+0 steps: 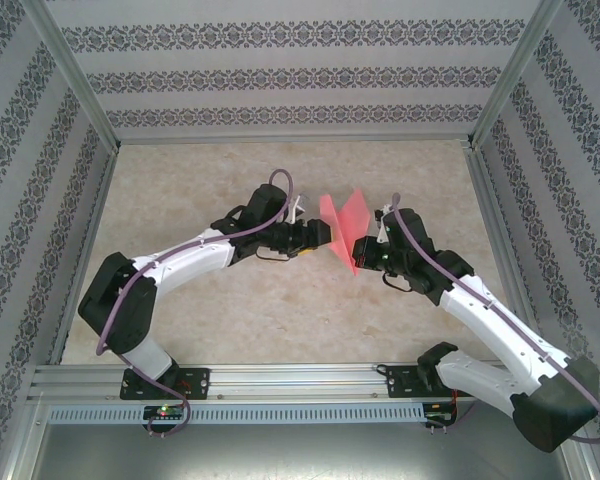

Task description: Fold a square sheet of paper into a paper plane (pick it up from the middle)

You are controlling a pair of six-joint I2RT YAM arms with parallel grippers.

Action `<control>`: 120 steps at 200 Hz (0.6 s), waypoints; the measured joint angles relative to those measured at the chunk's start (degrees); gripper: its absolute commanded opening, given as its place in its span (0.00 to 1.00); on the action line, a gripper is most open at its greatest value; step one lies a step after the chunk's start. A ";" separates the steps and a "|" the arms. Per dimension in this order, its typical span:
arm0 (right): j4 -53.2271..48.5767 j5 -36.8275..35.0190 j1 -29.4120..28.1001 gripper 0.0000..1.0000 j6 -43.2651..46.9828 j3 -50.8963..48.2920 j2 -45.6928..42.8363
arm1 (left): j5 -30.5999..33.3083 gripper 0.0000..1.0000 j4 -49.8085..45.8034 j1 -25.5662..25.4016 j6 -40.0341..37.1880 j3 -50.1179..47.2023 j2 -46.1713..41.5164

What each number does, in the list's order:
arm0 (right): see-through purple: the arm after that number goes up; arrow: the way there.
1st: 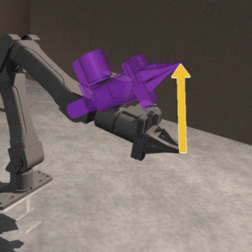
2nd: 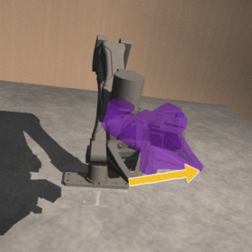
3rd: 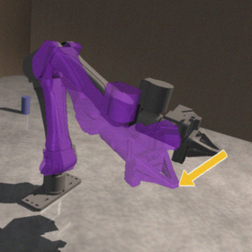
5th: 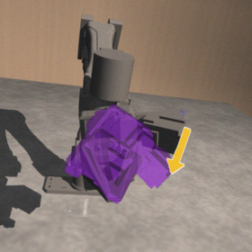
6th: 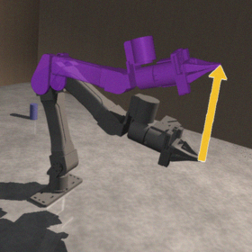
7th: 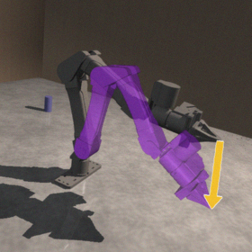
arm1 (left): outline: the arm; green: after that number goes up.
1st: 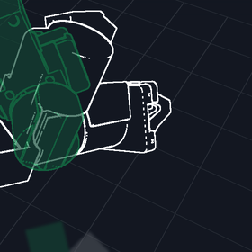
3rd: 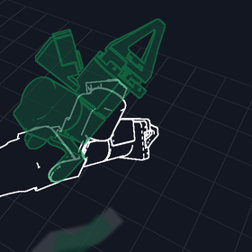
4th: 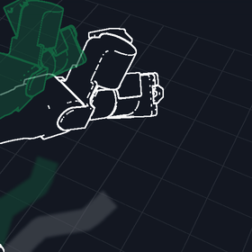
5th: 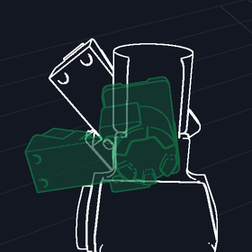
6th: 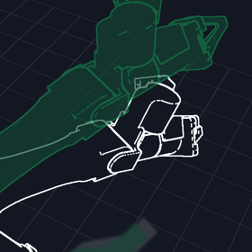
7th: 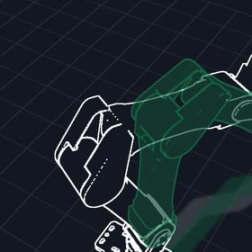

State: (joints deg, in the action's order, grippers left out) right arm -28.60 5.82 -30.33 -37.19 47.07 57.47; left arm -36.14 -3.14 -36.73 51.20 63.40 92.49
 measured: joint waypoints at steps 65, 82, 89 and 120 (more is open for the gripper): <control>-6.08 -21.51 -14.53 0.00 6.88 2.75 7.17 | 1.16 0.69 -5.29 8.81 -3.41 -4.44 -10.03; -6.71 -27.23 -18.60 0.00 7.87 4.00 10.97 | 1.27 0.70 -6.32 10.67 -3.82 -5.86 -11.61; -6.84 -29.42 -20.35 0.00 8.24 4.63 12.94 | 1.29 0.70 -6.60 11.23 -3.98 -6.45 -12.00; -6.88 -37.75 -27.04 0.00 9.60 7.23 21.33 | 1.25 0.70 -8.33 13.40 -4.55 -9.27 -13.88</control>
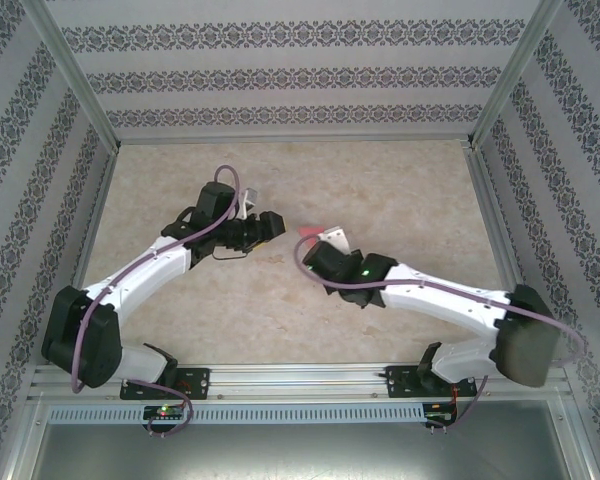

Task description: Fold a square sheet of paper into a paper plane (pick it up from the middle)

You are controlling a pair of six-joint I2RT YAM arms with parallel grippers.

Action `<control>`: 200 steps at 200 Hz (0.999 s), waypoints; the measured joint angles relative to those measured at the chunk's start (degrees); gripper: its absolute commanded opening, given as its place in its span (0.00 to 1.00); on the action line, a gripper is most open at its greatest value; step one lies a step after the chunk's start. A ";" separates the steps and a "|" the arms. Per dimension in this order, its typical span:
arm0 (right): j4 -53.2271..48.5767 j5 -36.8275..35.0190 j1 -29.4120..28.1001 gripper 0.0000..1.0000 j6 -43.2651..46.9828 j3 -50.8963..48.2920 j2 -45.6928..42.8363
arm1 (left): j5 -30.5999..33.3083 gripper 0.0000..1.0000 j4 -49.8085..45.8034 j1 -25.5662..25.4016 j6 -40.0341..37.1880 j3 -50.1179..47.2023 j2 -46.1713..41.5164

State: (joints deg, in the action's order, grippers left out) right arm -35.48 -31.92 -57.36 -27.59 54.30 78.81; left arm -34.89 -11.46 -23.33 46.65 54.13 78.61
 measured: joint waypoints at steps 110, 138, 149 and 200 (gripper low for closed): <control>-0.31 -10.71 -12.59 0.00 2.58 8.68 24.33 | 1.57 0.70 -6.21 8.70 -1.90 -6.19 -8.52; -0.33 -10.75 -14.84 0.00 3.06 9.64 27.23 | 1.99 0.70 -7.63 9.62 -2.80 -6.36 -8.87; -0.44 -11.13 -15.15 0.00 2.47 10.23 28.06 | 2.10 0.70 -8.15 9.99 -3.04 -6.47 -9.05; 1.81 -9.33 -11.10 0.00 0.24 6.40 21.07 | 1.92 0.70 -9.18 10.71 -3.61 -6.82 -10.40</control>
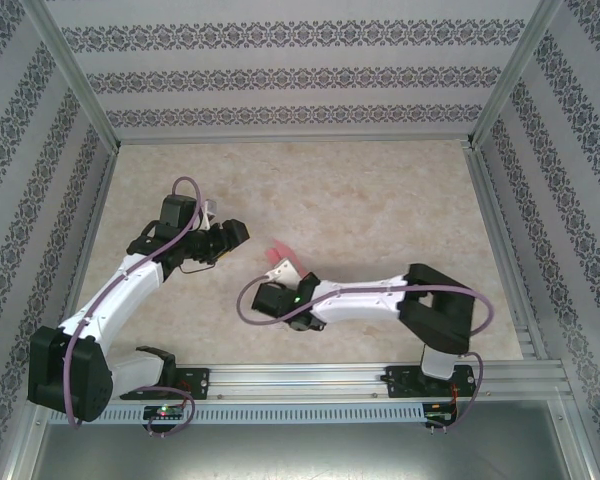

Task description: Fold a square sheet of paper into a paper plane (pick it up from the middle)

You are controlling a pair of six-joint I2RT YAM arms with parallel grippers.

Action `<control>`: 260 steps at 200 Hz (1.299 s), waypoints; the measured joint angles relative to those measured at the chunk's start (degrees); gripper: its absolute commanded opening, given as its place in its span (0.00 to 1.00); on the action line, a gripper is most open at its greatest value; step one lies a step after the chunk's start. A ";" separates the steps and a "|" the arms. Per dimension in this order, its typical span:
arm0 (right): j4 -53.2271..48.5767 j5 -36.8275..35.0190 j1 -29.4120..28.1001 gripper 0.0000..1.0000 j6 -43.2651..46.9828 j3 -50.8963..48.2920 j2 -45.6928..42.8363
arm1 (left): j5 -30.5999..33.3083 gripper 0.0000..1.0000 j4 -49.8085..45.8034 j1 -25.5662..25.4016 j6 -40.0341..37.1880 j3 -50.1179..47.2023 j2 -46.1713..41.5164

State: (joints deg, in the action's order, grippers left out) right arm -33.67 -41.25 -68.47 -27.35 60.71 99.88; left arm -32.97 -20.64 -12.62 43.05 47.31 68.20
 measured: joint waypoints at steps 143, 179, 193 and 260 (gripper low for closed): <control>7.45 12.81 7.96 0.00 -0.11 -5.29 -16.41 | 0.37 0.71 21.81 -12.98 18.14 -7.76 7.15; 7.45 13.35 7.96 0.00 -0.09 -5.29 -17.09 | 0.66 0.68 23.65 -16.22 19.56 -5.14 13.07; 7.63 13.75 7.96 0.00 -0.11 -5.29 -17.18 | 0.63 0.66 25.49 -16.87 20.46 -4.52 14.36; 8.87 14.40 7.96 0.00 0.33 -5.29 -17.31 | 0.24 0.44 28.68 -17.70 21.99 -2.43 18.60</control>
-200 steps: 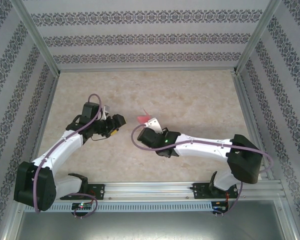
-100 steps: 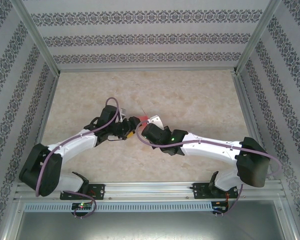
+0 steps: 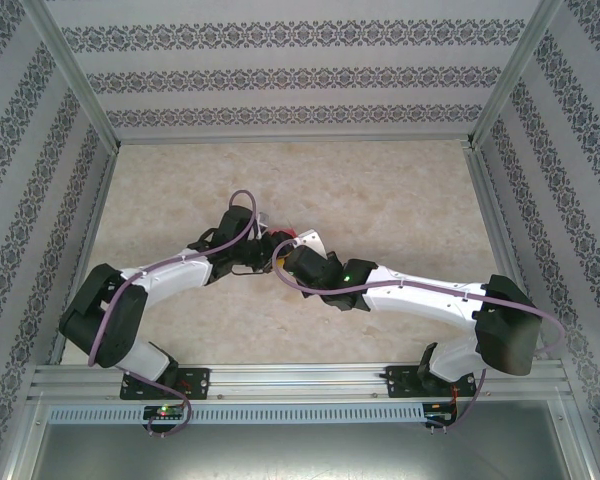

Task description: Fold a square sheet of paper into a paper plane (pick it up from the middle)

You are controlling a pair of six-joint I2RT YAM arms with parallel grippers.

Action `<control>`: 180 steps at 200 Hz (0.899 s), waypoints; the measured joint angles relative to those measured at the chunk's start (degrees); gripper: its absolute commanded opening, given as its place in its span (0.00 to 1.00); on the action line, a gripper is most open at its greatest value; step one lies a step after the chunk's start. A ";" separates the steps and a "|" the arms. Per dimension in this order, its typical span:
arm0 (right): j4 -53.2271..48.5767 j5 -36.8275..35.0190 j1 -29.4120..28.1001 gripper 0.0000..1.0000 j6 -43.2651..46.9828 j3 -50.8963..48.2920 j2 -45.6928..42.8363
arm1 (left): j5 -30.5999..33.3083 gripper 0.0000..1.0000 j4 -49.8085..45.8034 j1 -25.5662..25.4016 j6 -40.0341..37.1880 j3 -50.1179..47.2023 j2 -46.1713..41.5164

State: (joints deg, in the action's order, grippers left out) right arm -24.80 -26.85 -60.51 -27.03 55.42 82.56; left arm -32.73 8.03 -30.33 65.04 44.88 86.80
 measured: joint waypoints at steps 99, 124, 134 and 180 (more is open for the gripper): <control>0.61 0.39 0.07 0.00 0.46 0.02 -0.04 | -1.09 0.41 -0.52 -0.07 -1.60 3.37 0.90; 0.20 1.03 1.55 0.00 -0.33 0.00 -0.11 | -1.01 0.54 -3.43 -0.07 -3.48 4.28 0.81; 0.26 2.12 2.84 0.00 -1.40 -0.24 -0.46 | -0.59 0.59 -4.94 -0.07 -4.52 4.59 0.33; 5.90 13.60 13.53 0.00 -10.16 -9.16 -7.28 | 2.54 0.67 -11.50 -0.09 -7.48 5.05 -6.99</control>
State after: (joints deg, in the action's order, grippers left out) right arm -18.90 -13.26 -46.98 -37.19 46.26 75.29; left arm -30.20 -3.46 -30.41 57.56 49.93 79.81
